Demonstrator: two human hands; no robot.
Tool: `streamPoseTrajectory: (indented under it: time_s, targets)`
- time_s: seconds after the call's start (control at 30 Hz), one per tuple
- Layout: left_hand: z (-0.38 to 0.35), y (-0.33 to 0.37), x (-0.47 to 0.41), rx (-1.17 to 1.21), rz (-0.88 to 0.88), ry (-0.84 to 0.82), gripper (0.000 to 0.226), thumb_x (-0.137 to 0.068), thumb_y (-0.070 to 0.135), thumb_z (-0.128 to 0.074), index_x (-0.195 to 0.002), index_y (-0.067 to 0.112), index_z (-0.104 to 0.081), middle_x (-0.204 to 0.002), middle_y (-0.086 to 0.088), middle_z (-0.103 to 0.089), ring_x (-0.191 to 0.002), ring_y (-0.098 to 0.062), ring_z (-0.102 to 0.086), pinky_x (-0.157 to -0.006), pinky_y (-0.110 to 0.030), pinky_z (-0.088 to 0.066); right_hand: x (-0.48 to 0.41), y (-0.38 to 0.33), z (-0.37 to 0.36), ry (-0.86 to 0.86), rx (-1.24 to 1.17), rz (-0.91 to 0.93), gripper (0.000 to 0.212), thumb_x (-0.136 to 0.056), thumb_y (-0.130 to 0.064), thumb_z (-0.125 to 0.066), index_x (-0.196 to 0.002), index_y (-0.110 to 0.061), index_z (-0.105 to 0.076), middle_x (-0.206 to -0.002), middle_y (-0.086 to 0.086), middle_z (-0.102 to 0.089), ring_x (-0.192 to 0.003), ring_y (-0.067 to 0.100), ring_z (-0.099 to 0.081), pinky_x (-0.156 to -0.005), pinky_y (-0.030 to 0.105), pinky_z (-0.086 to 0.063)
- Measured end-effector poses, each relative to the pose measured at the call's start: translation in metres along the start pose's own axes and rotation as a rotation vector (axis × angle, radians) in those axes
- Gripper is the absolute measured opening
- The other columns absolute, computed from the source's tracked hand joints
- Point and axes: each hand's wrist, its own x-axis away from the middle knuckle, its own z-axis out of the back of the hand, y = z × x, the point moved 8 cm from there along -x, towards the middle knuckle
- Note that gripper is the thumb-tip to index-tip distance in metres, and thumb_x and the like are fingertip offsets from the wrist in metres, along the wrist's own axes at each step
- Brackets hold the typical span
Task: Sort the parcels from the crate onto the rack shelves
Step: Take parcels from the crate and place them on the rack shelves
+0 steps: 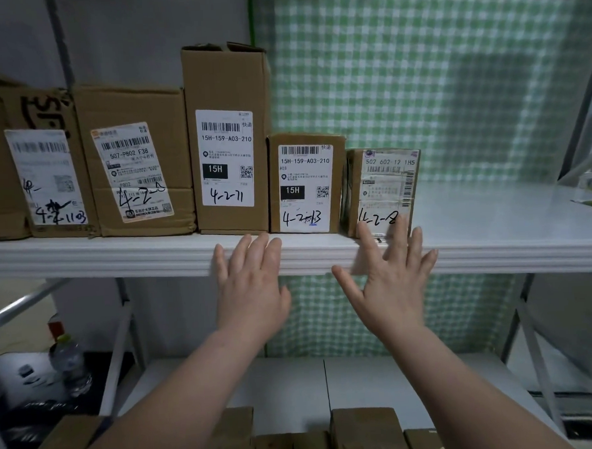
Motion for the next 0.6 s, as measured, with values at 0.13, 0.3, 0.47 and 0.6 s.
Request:
streamPoseTrajectory:
  time_s: [0.13, 0.3, 0.47, 0.6]
  targets:
    - [0.002, 0.0, 0.0, -0.017, 0.005, -0.007, 0.069, -0.074, 0.028, -0.069, -0.137, 0.013, -0.046, -0.143, -0.007, -0.044, -0.136, -0.03, -0.034, -0.114, -0.057, -0.006, -0.006, -0.002, 0.009, 0.002, -0.015, 0.027, 0.073, -0.081, -0.075, -0.02, -0.146, -0.044, -0.03, -0.162, 0.015, 0.005, -0.147, 0.039, -0.006, -0.114, 0.062, 0.003]
    - [0.001, 0.001, 0.0, -0.018, 0.004, -0.024, 0.069, -0.08, 0.032, -0.063, -0.143, 0.016, -0.037, -0.15, -0.003, -0.034, -0.141, -0.027, -0.024, -0.115, -0.053, 0.003, -0.023, 0.007, 0.034, 0.134, -0.266, -0.072, 0.062, -0.091, -0.057, -0.045, -0.145, -0.03, -0.034, -0.16, 0.017, -0.011, -0.147, 0.025, -0.013, -0.118, 0.056, -0.001]
    - [0.002, 0.002, 0.0, -0.027, 0.011, -0.03, 0.07, -0.079, 0.032, -0.064, -0.142, 0.015, -0.038, -0.149, -0.004, -0.035, -0.141, -0.027, -0.025, -0.115, -0.053, 0.001, -0.056, 0.022, 0.04, 0.0, -0.421, -0.312, 0.086, -0.083, -0.026, -0.058, -0.152, -0.015, -0.009, -0.126, 0.007, -0.061, -0.122, 0.031, -0.053, -0.119, 0.051, -0.01]
    - [0.002, 0.002, 0.001, -0.032, 0.023, -0.049, 0.071, -0.082, 0.033, -0.061, -0.145, 0.017, -0.032, -0.152, -0.002, -0.029, -0.143, -0.025, -0.019, -0.116, -0.052, 0.004, -0.068, 0.023, 0.039, -0.09, -0.406, -0.311, 0.084, -0.081, -0.026, -0.059, -0.151, -0.017, -0.012, -0.12, 0.009, -0.065, -0.112, 0.035, -0.057, -0.111, 0.052, -0.028]
